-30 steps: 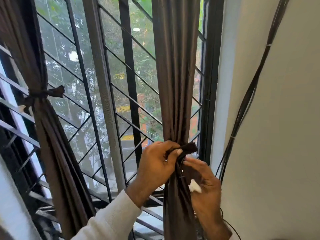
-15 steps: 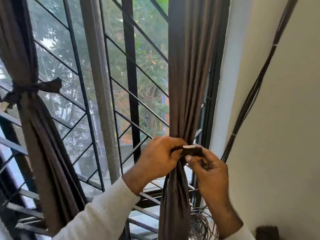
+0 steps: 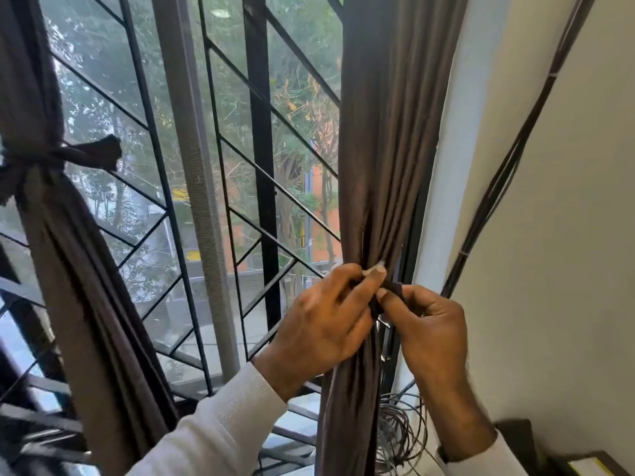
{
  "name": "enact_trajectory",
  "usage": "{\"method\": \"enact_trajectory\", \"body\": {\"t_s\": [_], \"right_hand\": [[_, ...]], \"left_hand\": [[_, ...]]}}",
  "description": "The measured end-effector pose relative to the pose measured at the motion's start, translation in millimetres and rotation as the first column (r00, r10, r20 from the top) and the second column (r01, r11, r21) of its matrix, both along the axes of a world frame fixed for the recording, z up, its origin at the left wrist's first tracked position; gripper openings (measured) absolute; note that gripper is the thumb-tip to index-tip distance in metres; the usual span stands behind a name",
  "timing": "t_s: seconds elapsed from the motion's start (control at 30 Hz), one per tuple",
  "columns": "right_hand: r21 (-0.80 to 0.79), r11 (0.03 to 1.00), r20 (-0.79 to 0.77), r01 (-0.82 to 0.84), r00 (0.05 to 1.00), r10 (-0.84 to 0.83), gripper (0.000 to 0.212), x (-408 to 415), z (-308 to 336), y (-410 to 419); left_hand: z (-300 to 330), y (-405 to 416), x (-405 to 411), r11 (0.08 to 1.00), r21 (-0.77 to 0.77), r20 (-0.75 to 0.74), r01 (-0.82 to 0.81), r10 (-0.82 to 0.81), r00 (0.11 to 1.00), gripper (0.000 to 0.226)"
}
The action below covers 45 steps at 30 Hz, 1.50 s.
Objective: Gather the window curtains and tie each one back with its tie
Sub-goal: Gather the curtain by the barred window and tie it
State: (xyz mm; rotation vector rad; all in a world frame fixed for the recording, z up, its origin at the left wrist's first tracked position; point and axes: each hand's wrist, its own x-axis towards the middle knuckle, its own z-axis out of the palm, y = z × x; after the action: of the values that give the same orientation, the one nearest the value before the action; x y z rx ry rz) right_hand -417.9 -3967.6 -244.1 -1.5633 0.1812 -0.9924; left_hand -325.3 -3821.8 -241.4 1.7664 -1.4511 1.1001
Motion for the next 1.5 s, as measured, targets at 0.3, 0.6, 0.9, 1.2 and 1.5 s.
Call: {"method": "enact_trajectory", "body": {"t_s": [0.3,0.6,0.9,1.2,1.5], "right_hand": [[-0.255,0.967,0.003,-0.010,1.000,0.011,0.008,-0.9,3.0,9.4],[-0.285,0.957,0.021,-0.051,0.998,0.059,0.007,4.8,4.0,14.5],[-0.340,0.940,0.070,0.037,0.997,-0.014,0.007,11.7,3.0,6.8],[-0.030,0.973,-0.034,-0.228,0.973,0.227,0.022,24.6,1.1,-11.2],[0.108,0.966,-0.046,-0.234,0.970,0.240,0.027,22.0,-1.1,-23.6]], "left_hand": [[3.0,22.8,2.6,0.981,0.136,0.027,-0.140,0.138,0.990,0.041],[12.0,31.8,5.4,0.975,0.180,-0.070,-0.130,0.145,0.987,0.042],[17.7,29.5,5.6,0.945,0.316,-0.258,-0.082,0.169,0.951,0.011],[31.6,23.4,22.3,0.880,0.385,-0.548,0.278,-0.025,0.836,0.030],[7.9,9.1,22.4,0.995,0.075,-0.284,0.067,-0.043,0.958,0.034]]}}
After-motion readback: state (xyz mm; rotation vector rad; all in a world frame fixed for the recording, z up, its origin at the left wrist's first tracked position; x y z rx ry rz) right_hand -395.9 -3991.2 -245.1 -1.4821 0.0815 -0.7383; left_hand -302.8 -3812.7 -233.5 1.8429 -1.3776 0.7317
